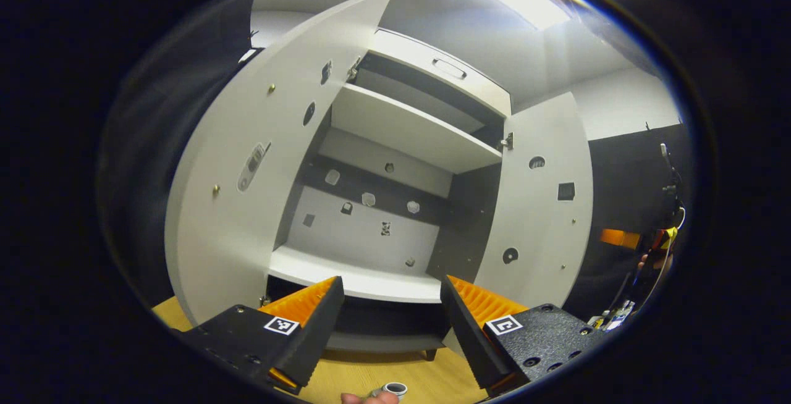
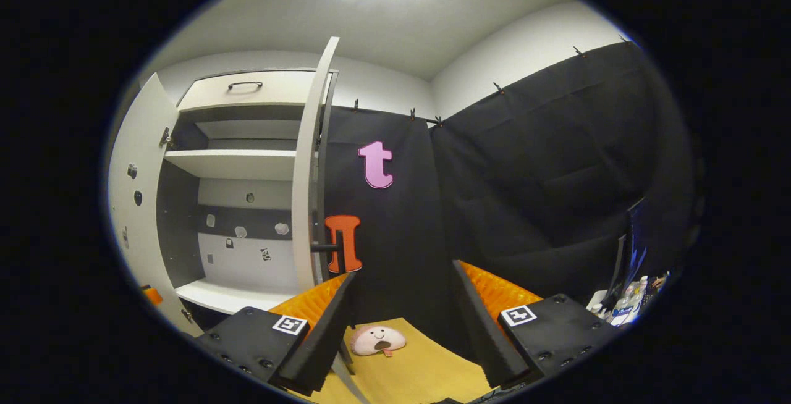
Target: Grasp the bottle in the cabinet with the left hand and place it on the coaster, then close the right door with the right hand and the left door with the left hand.
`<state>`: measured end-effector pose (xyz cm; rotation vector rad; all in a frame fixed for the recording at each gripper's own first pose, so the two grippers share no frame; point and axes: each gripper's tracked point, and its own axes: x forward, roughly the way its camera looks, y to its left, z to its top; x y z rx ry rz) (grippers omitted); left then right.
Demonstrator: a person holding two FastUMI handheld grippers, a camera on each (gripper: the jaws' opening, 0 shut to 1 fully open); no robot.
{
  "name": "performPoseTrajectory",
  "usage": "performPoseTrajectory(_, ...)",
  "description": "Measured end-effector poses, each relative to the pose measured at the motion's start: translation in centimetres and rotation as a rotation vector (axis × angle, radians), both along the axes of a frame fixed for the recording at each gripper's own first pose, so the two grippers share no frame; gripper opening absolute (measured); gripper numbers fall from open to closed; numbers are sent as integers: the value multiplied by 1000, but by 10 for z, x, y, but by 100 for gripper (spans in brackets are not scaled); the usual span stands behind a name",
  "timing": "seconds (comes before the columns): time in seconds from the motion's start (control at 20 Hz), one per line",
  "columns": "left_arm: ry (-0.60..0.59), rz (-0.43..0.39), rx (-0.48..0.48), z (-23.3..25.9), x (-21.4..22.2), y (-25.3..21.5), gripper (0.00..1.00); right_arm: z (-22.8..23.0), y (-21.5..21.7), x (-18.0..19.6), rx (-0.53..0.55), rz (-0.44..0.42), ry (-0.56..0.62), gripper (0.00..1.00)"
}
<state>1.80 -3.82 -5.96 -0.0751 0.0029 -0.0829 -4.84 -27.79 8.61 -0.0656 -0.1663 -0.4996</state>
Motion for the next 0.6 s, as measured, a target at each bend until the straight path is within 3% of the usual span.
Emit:
performPoseTrajectory(0.35, -12, 95, 102, 49, -2, 27, 94, 4, -26, 42, -2, 53, 65, 98)
performPoseTrajectory(0.4, -19, 102, 113, 51, -1, 30, 94, 3, -26, 48, -14, 57, 77, 89)
performPoseTrajectory(0.45, -28, 104, 119, 55, -2, 31, 95, 1, -25, 53, -29, 61, 90, 98)
performPoseTrajectory(0.55, -42, 111, 125, 61, -10, 34, 95, -1, -26, 56, -57, 39, 104, 98)
performPoseTrajectory(0.6, -47, 113, 127, 64, -11, 36, 94, -2, -27, 56, -59, 35, 98, 87)
